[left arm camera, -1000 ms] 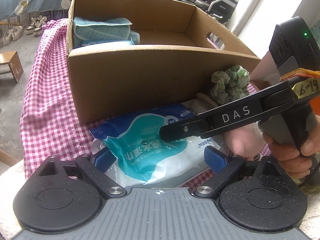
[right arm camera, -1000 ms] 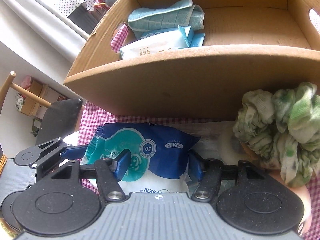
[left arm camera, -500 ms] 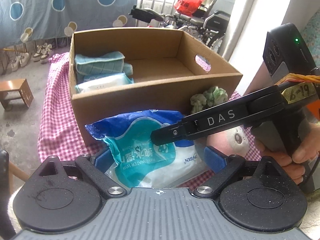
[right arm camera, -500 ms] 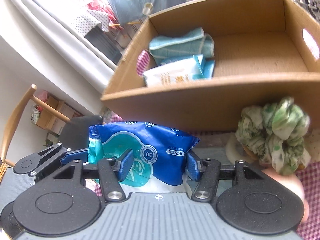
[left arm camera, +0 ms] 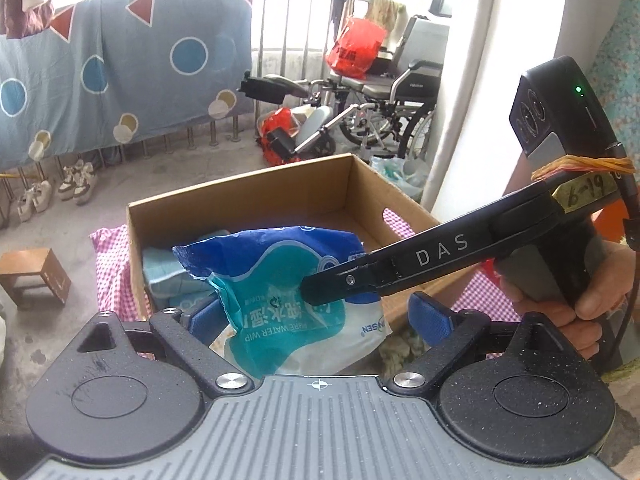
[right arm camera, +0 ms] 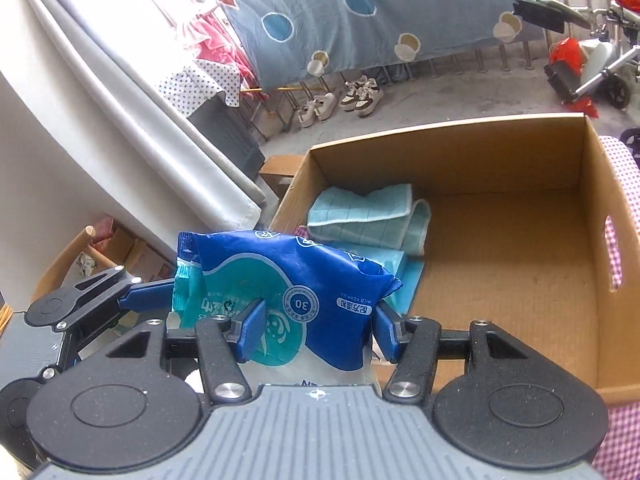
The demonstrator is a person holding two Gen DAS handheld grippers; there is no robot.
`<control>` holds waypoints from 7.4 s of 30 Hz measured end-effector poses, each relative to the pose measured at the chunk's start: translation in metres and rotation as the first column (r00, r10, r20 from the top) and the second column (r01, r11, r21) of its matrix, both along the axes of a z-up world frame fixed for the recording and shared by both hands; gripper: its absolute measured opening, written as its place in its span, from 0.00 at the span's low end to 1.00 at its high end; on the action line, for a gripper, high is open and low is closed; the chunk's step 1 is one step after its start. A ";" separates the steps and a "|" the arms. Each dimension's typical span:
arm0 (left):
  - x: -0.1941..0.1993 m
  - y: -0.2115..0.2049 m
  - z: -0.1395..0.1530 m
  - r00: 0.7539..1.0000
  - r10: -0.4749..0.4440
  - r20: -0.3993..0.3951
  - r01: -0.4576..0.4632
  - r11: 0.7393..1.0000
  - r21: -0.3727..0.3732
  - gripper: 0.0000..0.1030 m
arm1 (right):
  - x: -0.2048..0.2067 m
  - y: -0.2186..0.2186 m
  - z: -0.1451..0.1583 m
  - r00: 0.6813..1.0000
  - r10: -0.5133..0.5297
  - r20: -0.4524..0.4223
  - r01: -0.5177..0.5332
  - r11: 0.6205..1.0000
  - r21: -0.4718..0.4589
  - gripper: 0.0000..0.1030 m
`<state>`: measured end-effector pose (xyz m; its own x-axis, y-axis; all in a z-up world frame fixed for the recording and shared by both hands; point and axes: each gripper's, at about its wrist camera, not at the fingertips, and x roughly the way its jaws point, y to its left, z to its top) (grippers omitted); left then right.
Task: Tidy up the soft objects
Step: 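Carry the wet-wipes pack into the cardboard box and open the right gripper, then move the right gripper to the blue face-mask pack beside the plush toy, then grasp the face-mask pack edge with the right gripper and lift, then carry the face-mask pack with the right gripper over the cardboard box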
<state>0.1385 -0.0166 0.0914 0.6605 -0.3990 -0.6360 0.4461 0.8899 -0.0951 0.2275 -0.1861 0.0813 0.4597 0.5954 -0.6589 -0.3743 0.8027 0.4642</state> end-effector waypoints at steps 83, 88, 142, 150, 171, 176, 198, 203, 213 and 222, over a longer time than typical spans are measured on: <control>-0.017 0.024 -0.146 0.971 0.028 -0.236 -0.036 0.999 -0.028 0.78 | -0.139 -0.029 -0.148 0.970 -0.167 -0.177 0.151 0.984 -0.099 0.63; -0.007 0.011 -0.154 0.969 -0.005 -0.248 0.009 1.000 0.017 0.78 | -0.135 -0.043 -0.155 0.962 -0.215 -0.169 0.199 0.974 -0.110 0.63; -0.037 0.018 -0.178 0.850 -0.129 -0.510 0.062 0.987 -0.146 0.77 | -0.188 -0.071 -0.249 0.764 -0.206 -0.612 0.536 0.732 0.422 0.59; -0.042 0.053 -0.179 0.765 -0.189 -0.616 -0.015 0.950 -0.311 0.74 | -0.195 -0.069 -0.260 0.760 -0.141 -0.634 0.542 0.677 0.499 0.47; -0.098 0.104 -0.080 0.858 -0.208 -0.469 -0.005 0.911 -0.412 0.74 | -0.204 -0.036 -0.215 0.827 0.042 -0.561 0.423 0.612 0.668 0.22; -0.098 0.098 -0.071 0.866 -0.192 -0.461 -0.015 0.912 -0.410 0.74 | -0.196 -0.037 -0.206 0.828 0.063 -0.558 0.411 0.609 0.679 0.22; -0.112 0.082 0.000 0.967 -0.090 -0.238 -0.014 0.914 -0.405 0.74 | -0.133 -0.029 -0.071 0.987 0.092 -0.135 0.006 0.804 0.594 0.22; -0.068 0.054 0.012 0.978 -0.105 -0.180 0.016 0.900 -0.436 0.75 | -0.086 -0.056 -0.031 0.998 0.049 -0.036 -0.025 0.866 0.499 0.22; 0.068 -0.023 -0.021 0.962 -0.131 -0.241 0.013 0.899 -0.439 0.75 | 0.036 -0.131 -0.036 0.997 -0.035 -0.066 0.053 0.954 0.296 0.22; 0.142 -0.077 -0.100 0.884 -0.179 -0.431 -0.033 0.897 -0.440 0.74 | 0.100 -0.149 -0.069 0.994 -0.088 -0.072 0.087 0.996 -0.016 0.22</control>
